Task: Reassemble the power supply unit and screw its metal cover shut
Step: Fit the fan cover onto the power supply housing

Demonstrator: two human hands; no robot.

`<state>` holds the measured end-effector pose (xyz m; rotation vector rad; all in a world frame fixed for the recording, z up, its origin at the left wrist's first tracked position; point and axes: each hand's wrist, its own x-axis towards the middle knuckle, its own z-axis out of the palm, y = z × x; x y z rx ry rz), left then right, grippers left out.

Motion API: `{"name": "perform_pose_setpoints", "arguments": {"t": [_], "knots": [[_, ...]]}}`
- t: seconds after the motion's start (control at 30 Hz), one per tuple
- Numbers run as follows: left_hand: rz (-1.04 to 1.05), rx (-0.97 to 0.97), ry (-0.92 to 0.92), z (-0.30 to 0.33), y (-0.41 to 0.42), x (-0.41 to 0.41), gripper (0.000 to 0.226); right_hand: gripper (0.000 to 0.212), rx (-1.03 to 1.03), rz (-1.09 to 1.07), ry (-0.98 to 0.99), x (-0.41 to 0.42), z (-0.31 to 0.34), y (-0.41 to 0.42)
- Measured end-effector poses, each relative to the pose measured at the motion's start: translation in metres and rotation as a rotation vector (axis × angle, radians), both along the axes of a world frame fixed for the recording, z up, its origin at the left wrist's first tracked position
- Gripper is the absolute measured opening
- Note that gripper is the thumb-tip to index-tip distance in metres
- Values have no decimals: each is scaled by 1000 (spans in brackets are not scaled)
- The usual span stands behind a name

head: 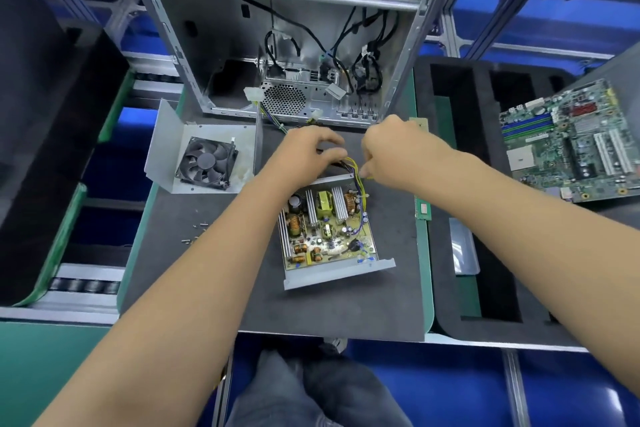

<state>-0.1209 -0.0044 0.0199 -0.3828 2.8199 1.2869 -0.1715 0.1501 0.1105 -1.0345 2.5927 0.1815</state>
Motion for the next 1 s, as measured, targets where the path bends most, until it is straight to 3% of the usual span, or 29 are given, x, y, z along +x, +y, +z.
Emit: {"name": "perform_pose_setpoints", "arguments": {"t": [0.07,0.17,0.33,0.43,0.57,0.77,0.83,0.9,0.97,1.0], "knots": [[35,-17,80,2,-4,15,31,31,-45,-19,-1,-3,4,14],[6,10,117,12,-8,45,51,18,-253,-142,-19,-11,12,48],[-389,-331,-216,21,11,101,145,20,-570,-565,-166,-26,-9,107],[-490,-540,-308,18,23,112,157,23,-768,-829,-244,-19,-51,121],[-463,-599,-290,23,28,105,149,28,-894,-1021,-230,5,-103,109],[-435,-546,-177,23,17,98,141,18,-808,-838,-201,19,-134,81],[-353,-378,-73,21,8,107,133,17,-778,-788,-191,21,-140,78],[-71,-87,96,16,-9,121,95,20,-793,-777,-192,21,-141,76],[304,-55,332,2,-31,133,38,23,-817,-780,-180,19,-139,75],[475,-86,393,-4,-43,136,21,22,-828,-779,-161,19,-137,75]]}}
